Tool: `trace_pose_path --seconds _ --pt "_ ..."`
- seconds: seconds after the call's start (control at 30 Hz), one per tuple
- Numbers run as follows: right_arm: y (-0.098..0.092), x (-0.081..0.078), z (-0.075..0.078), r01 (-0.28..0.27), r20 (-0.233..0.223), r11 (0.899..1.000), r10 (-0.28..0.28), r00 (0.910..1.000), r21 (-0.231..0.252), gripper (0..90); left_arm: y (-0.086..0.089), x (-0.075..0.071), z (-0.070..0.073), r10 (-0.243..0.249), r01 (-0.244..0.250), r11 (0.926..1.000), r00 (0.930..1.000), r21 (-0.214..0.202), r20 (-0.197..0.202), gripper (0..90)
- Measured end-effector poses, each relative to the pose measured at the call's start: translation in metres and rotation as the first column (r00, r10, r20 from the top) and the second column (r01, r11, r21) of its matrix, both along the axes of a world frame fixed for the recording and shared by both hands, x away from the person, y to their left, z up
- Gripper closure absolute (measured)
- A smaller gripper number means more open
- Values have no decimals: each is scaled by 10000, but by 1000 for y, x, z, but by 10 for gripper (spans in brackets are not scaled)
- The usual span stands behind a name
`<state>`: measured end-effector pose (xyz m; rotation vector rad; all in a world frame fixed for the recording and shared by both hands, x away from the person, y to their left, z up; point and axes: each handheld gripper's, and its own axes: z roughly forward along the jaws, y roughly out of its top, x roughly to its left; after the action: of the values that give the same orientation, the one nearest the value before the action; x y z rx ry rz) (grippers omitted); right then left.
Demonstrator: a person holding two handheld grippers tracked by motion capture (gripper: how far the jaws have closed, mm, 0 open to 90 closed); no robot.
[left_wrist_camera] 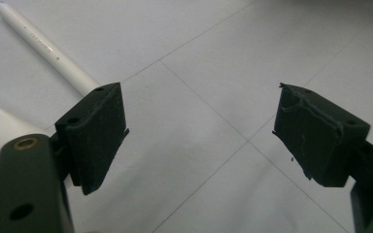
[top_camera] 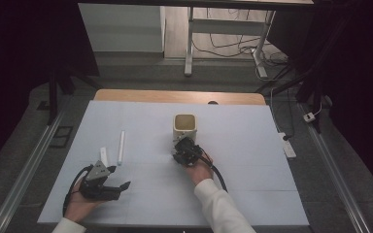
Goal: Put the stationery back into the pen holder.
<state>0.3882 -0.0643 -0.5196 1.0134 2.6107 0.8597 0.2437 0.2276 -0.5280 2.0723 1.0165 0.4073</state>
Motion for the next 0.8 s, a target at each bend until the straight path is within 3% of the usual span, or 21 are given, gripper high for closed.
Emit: trace_pose_path --seconds 0.8 --pt "-23 -14 11 -119 666 9964 63 9978 837 802 0 0 0 30 -29 10000 10000 48 -47 188"
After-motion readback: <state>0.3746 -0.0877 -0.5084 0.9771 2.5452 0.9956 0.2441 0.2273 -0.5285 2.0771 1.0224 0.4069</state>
